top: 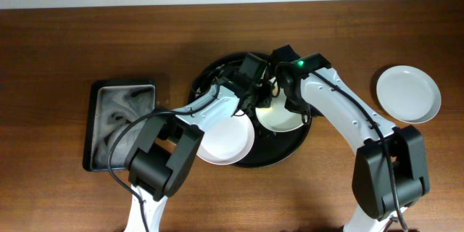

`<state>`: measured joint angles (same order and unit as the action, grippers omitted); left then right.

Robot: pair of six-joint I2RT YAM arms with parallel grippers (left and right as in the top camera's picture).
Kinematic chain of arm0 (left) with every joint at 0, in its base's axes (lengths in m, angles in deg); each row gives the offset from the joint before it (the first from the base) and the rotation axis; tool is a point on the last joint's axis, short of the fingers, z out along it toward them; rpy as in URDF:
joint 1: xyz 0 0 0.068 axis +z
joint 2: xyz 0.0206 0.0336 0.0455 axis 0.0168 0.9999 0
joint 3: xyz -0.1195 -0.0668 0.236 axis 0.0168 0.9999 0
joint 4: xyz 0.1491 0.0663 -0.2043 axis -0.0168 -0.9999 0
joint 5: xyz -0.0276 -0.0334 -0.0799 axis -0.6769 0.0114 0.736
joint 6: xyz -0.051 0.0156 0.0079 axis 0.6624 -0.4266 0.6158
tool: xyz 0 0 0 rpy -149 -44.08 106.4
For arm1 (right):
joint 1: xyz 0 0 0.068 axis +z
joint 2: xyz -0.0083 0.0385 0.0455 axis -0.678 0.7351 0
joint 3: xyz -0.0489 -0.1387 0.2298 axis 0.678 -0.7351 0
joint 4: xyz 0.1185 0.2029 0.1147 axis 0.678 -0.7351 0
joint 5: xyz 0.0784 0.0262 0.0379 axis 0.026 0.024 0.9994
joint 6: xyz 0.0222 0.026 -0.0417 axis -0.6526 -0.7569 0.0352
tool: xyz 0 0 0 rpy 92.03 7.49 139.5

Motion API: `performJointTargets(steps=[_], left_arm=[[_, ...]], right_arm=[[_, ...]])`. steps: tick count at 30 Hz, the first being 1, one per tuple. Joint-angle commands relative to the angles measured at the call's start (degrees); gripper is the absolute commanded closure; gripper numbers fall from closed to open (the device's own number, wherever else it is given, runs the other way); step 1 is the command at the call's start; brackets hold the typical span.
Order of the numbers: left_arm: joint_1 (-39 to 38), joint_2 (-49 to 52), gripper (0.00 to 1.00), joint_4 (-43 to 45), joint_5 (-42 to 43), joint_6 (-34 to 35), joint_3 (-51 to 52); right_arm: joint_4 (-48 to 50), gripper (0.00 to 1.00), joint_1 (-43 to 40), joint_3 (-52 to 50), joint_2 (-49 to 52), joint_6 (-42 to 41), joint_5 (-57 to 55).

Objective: Clean dirty plates on tray and stack at the side

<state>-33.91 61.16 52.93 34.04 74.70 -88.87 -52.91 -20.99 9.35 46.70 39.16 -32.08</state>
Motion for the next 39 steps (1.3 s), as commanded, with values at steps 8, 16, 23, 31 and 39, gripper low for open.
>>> performJointTargets(steps=[8, 16, 23, 31, 39], left_arm=[[3.74, 1.33, 1.0, -6.43, -8.96, -0.59, -9.97], [7.65, -2.95, 1.0, -22.51, -4.5, -7.61, -12.44], [9.99, -2.95, 1.0, -25.55, -2.84, -9.64, -12.39], [10.03, -2.95, 1.0, -25.7, -2.84, -9.62, -12.39], [10.03, -2.95, 1.0, -25.73, -2.51, -9.6, -12.39]], right_arm=[[-2.93, 0.96, 0.04, 0.76, 0.5, 0.68, -5.22], [-10.45, 0.96, 0.13, 16.57, -2.6, 23.45, -11.21], [-11.96, 0.96, 10.56, 19.17, -2.6, 28.09, -29.29], [-12.44, 0.96, 15.98, 19.17, -2.6, 27.63, -37.77], [-13.18, 0.96, 11.06, 19.15, -2.6, 20.09, -20.68]])
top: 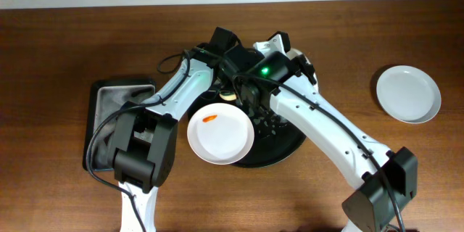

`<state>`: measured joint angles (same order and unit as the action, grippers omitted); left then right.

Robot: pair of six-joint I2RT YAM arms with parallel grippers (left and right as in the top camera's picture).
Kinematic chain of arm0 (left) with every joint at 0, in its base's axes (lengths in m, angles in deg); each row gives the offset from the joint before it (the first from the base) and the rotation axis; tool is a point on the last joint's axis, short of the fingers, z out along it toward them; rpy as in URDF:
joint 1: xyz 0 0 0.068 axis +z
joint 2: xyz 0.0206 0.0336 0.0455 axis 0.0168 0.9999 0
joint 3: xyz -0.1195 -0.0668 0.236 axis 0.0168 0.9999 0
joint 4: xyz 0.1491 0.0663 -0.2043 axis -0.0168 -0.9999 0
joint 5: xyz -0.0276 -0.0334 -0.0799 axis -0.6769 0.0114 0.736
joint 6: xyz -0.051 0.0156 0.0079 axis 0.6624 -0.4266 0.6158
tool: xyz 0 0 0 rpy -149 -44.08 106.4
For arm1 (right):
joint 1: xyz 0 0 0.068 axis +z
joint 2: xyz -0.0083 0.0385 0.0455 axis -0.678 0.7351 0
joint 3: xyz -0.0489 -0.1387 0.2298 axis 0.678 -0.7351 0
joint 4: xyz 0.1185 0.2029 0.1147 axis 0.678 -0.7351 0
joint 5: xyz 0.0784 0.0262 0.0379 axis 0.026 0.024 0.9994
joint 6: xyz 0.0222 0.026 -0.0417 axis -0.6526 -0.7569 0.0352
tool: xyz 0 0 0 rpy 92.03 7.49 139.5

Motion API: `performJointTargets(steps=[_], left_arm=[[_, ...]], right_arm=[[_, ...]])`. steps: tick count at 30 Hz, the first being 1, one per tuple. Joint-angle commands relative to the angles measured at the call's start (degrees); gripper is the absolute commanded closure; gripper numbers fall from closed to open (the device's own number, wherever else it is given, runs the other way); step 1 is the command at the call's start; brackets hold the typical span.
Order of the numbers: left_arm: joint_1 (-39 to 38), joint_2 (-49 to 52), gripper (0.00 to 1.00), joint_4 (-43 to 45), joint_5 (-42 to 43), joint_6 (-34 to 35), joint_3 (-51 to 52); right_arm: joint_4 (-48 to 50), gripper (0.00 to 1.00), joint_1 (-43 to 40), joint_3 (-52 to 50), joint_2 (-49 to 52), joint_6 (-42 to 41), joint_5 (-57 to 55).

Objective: Clean dirty plates on tray and stack at the side

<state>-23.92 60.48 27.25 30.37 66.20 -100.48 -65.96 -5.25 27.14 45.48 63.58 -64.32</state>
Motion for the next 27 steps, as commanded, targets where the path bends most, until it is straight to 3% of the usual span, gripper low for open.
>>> performJointTargets(steps=[1, 4, 5, 8, 10, 14, 18, 19, 20, 21, 24, 27], left_arm=[[0.04, -2.27, 1.0, 0.0, 2.4, -1.09, -0.79], [0.04, -2.27, 1.0, 0.11, 2.51, -1.11, -0.79], [0.04, -2.27, 1.0, 0.22, 2.51, -1.11, -0.79], [0.04, -2.27, 1.0, 0.42, 2.51, -1.11, -0.79], [0.04, -2.27, 1.0, 0.68, 2.47, -1.11, -0.79], [0.02, -2.27, 1.0, 0.68, 2.49, -1.11, -0.79], [0.02, -2.27, 1.0, 0.83, 2.54, -1.11, -0.79], [-0.09, -2.27, 1.0, 0.81, 2.56, -1.11, -0.79], [-0.33, -2.27, 1.0, 0.63, 2.56, -1.11, -0.79], [-0.55, -2.27, 1.0, 0.17, 2.56, -1.14, -0.81], [-0.72, -3.37, 1.0, -1.79, 5.16, -2.67, -0.81], [-0.28, -11.69, 1.0, -4.94, 5.33, -5.42, -0.81]], right_arm=[[-0.11, 0.96, -8.81, 1.38, -1.4, -4.35, 17.79], [1.84, 0.96, -26.27, 1.4, -1.51, -4.33, 37.13], [4.55, 0.96, -36.61, 1.4, -1.51, -4.26, 46.03], [9.44, 0.96, -56.61, 1.38, -1.46, -2.78, 62.47], [11.74, 0.96, -67.95, 1.27, -0.39, -2.8, 63.56], [14.25, 0.96, -80.39, 1.22, 6.51, -2.86, 63.6], [16.09, 0.96, -80.56, 1.22, 14.36, -2.78, 63.8], [16.48, 0.8, -80.19, 1.25, 14.36, -2.75, 63.8], [16.11, 0.58, -80.15, 1.25, 14.23, -2.75, 64.87], [15.54, 0.53, -80.15, 1.29, 13.79, -2.51, 66.25], [15.37, 0.51, -78.53, 1.29, 6.01, 4.57, 78.82], [9.75, 0.51, -68.5, 1.29, -8.33, 10.01, 84.56]])
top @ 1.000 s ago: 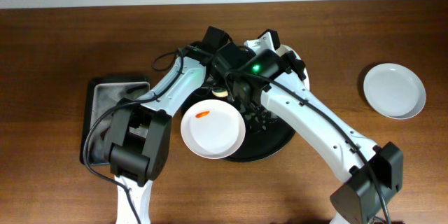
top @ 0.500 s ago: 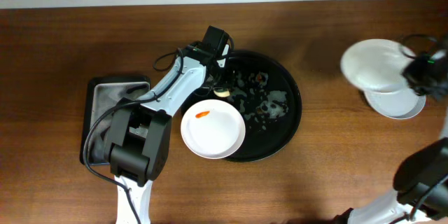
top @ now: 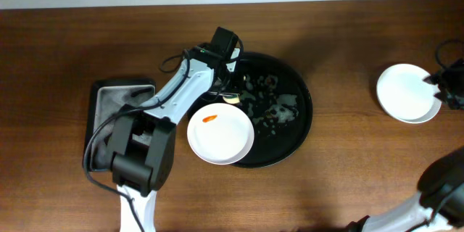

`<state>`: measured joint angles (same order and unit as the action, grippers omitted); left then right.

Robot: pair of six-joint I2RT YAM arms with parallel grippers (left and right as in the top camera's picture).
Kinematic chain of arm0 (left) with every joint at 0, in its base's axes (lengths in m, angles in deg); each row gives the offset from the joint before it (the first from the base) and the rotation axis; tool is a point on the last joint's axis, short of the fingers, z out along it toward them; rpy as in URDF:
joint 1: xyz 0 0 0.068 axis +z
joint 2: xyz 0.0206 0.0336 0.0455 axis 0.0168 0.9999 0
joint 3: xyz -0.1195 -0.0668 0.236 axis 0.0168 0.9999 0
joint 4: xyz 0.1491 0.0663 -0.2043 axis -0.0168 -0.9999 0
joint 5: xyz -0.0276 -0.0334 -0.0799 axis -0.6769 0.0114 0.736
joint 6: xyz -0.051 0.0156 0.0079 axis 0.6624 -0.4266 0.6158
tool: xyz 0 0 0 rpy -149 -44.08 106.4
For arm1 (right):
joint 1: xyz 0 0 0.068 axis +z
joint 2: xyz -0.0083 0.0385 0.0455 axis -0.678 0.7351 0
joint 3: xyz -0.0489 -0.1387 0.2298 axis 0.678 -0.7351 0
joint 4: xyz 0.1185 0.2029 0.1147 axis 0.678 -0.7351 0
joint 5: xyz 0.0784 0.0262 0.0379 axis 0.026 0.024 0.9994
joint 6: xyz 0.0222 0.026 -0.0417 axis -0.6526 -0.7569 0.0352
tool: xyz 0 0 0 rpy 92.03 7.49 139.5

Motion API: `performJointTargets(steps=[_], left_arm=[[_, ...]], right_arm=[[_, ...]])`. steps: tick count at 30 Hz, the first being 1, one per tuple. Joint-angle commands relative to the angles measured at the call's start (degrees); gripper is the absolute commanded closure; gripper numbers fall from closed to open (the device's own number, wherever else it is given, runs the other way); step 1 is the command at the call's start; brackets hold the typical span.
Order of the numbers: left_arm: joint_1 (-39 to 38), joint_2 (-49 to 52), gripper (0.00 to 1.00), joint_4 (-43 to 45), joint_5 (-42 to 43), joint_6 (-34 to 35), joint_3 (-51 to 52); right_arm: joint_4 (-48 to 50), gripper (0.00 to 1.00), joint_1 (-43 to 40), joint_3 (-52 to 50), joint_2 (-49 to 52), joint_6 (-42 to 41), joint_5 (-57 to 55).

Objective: Clean dirty plates on tray and stack at the side

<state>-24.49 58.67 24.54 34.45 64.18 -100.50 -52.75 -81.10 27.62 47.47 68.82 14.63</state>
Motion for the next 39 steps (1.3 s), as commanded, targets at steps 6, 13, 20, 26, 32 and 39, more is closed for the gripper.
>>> performJointTargets(steps=[6, 13, 20, 26, 32, 39], left_arm=[[22.58, -26.6, 1.0, -21.46, -6.78, -5.7, -0.74], [35.04, -26.16, 1.0, -3.39, -16.79, -6.54, 29.29], [35.17, -26.25, 0.63, 20.87, -16.59, -5.7, 48.96], [35.17, -33.99, 0.6, 11.45, -16.68, -5.7, 40.26], [35.28, -23.85, 0.95, 15.1, -18.78, -5.68, 41.99], [35.26, -19.61, 0.98, 13.86, -16.76, -5.49, 36.65]], right_arm=[[-14.19, 0.52, 38.95, -2.08, -15.63, 9.97, 3.02], [2.05, 0.52, 62.07, -24.24, -15.61, -7.43, 0.68], [7.74, 0.52, 66.6, -27.28, -15.61, -11.54, 1.14], [8.33, 0.52, 66.58, -27.28, -15.61, -13.07, 1.11], [8.55, 0.52, 66.58, -27.28, -15.61, -13.25, 1.09], [8.55, 0.52, 66.58, -27.28, -15.61, -14.08, 1.07]])
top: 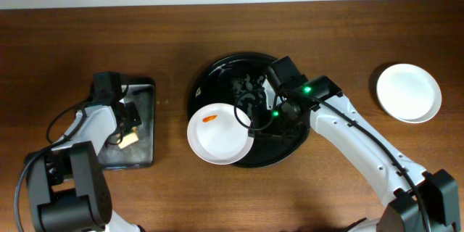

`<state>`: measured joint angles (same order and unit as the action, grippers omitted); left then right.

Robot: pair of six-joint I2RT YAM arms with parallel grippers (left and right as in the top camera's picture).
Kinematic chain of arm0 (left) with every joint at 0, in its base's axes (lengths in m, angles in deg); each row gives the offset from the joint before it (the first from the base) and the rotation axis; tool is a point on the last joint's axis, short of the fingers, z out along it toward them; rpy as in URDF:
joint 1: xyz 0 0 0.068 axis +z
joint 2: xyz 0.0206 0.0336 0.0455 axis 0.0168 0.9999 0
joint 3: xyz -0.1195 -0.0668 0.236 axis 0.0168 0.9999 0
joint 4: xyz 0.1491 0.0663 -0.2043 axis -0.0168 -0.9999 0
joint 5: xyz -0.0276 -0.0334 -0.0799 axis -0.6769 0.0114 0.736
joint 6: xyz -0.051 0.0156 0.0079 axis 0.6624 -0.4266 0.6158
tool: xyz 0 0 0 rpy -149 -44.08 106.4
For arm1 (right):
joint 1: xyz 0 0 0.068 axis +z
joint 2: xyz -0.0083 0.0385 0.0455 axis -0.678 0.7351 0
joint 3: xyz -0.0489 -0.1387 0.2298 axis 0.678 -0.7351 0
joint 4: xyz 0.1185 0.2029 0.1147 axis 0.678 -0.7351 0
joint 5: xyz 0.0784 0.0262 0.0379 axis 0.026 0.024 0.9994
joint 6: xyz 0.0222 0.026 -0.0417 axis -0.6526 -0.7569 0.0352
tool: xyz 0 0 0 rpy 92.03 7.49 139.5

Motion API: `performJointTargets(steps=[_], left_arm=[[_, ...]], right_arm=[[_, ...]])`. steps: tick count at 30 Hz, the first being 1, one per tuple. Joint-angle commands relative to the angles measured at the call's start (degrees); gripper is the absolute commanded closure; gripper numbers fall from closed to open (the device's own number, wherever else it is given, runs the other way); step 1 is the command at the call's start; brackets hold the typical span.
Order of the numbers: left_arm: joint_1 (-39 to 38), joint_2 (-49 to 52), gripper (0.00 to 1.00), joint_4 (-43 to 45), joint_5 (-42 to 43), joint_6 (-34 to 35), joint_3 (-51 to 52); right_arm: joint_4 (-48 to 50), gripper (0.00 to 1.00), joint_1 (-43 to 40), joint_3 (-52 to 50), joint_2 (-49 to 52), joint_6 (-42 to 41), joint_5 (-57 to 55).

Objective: Clean dirty plates on tray and stack at the side

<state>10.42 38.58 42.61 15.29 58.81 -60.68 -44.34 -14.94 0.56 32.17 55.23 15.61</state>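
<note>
A black round tray (pixel 217 72), strewn with food scraps, sits mid-table. A white plate (pixel 216 136) with an orange smear lies across the tray's front-left edge. My right gripper (pixel 245 114) reaches in from the right, open, with its fingers at that plate's right rim. At the far right rests a clean white plate (pixel 408 92). My left gripper (pixel 125 136) is over the dark rectangular bin (pixel 141 156) at the left, shut on a yellowish sponge (pixel 128 140).
The bin holds greyish residue. Cables trail from both arms. The right arm stretches from the front right corner across the tray's right half. Bare wooden table lies between the tray and the clean plate.
My left gripper has gone from the tray's back-left edge to the bin, sponge still in it. My right gripper has come from the clean plate at the far right back to the smeared plate.
Both grippers first worked over the tray, the right holding a plate and the left at it with the sponge. Then the right arm crossed the tray. Then it was at the far-right plate. Now it is back at the smeared plate, and the left holds the sponge over the bin.
</note>
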Motion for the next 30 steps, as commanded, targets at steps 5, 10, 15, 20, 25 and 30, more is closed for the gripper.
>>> performJointTargets(steps=[5, 10, 15, 20, 25, 30], left_arm=[[0.37, -8.81, 0.76, -21.53, 3.67, 6.93, -9.88], [0.37, -8.63, 1.0, -10.99, 6.97, 12.61, 6.25], [0.37, -7.69, 1.0, 7.63, 6.49, 10.8, 10.69], [0.37, -10.45, 0.9, -8.33, 6.49, 6.27, -3.39], [0.37, -8.87, 0.59, -10.29, 1.86, 8.98, -1.22], [0.37, 1.6, 0.57, -6.03, 1.7, 8.96, -0.22]], right_arm=[[0.11, 0.52, 0.42, -0.22, -0.31, -0.5, 0.11], [0.13, 0.52, 0.42, -0.22, -0.31, -0.5, 0.09], [0.04, 0.52, 0.42, -0.22, -0.31, -0.92, 0.11], [-0.07, 0.52, 0.42, -0.22, -0.31, -0.92, 0.11], [-0.02, 0.52, 0.42, -0.22, -0.31, -0.92, 0.11], [-0.02, 0.52, 0.42, -0.22, -0.31, -0.92, 0.13]])
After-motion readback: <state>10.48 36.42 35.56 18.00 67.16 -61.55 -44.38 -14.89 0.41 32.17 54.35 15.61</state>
